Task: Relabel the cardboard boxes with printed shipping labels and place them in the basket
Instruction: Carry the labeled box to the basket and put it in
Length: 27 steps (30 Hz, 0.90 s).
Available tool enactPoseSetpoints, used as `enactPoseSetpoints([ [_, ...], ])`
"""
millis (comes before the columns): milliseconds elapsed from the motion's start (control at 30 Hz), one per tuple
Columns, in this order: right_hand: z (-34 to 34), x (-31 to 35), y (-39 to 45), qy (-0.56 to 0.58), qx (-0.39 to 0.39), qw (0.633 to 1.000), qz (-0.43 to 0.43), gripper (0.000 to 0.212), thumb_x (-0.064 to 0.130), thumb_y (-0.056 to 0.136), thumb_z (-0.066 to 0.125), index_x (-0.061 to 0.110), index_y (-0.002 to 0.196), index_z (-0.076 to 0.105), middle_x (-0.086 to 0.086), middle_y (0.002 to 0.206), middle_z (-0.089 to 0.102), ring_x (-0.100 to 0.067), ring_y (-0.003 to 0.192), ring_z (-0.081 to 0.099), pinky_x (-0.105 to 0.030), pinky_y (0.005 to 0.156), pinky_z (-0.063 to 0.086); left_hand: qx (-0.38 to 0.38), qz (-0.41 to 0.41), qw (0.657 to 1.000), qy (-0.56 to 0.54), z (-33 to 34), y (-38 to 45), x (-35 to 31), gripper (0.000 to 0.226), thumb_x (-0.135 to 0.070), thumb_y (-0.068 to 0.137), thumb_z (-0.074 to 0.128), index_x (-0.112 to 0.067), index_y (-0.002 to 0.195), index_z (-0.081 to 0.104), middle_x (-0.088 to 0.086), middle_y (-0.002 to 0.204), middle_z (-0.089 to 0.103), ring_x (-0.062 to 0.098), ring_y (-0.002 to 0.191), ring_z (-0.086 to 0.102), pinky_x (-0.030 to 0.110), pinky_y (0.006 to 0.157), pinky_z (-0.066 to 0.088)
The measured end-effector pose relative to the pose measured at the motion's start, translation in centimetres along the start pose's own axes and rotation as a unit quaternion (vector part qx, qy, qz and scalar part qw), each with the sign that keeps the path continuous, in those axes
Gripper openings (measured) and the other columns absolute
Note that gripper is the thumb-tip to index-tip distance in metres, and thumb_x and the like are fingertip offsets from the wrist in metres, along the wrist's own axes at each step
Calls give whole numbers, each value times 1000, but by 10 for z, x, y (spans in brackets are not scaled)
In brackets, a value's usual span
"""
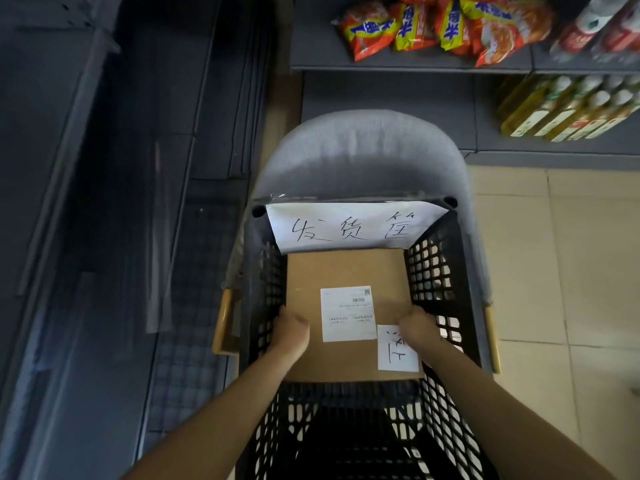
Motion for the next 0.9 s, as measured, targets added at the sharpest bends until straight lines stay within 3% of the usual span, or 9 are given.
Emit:
enactPoseSetpoints([
  [167,3,8,17,73,1,997,-31,45,16,97,39,11,141,40,-18,136,50,-35,123,49,-49,106,39,-7,-6,999,-53,9,23,2,40,-9,98,40,-8,138,41,14,133,52,33,120,51,43,103,43],
  [233,4,10,22,121,-2,992,-42,45,15,97,39,16,142,40,-15,134,53,-33,121,51,-49,105,40,1,-2,997,-74,14,30,2,43,-5,97,42,-9,139,40,11,134,53,30,120,51,39,101,43],
  [333,8,12,29,165,8,985,-50,61,6,93,45,20,149,28,-13,142,47,-32,127,47,-45,108,38,0,11,995,-101,16,38,-3,46,-1,95,42,-17,138,40,6,130,54,25,114,53,32,93,43],
  [433,13,11,34,193,30,980,-38,75,1,90,52,20,153,15,-10,148,39,-31,130,43,-37,104,39,13,13,991,-133,20,47,-11,51,-2,95,43,-19,142,36,3,132,52,24,118,51,37,101,42],
  [567,16,11,45,220,47,974,-36,79,-3,89,56,17,153,14,-10,150,37,-30,133,41,-41,109,37,36,-20,981,-191,28,59,-12,50,-4,94,45,-21,141,37,6,127,55,26,114,54,44,103,43],
  [667,18,15,51,218,50,974,-44,79,-4,87,57,16,152,17,-11,147,40,-30,130,43,-39,106,39,29,-27,976,-216,32,63,-8,48,-5,94,45,-22,139,40,5,123,57,26,112,55,46,102,44],
  [767,20,14,54,178,36,983,-42,87,2,86,61,20,153,9,-9,151,34,-29,134,38,-40,109,36,17,-25,976,-214,33,67,-7,49,-5,93,46,-22,139,41,4,123,57,25,112,55,43,101,45],
  [900,19,12,52,143,5,989,-40,85,6,87,57,19,154,6,-9,154,29,-30,136,35,-42,111,35,18,-20,983,-182,32,66,-10,53,-6,93,47,-18,144,35,6,133,53,25,118,52,42,104,42],
])
Point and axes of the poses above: each hand's wrist, its own y-axis towards the middle knuckle, its own z-axis out of the palm, x = y × z, the point moved 8 cm from there along y, towards the middle knuckle
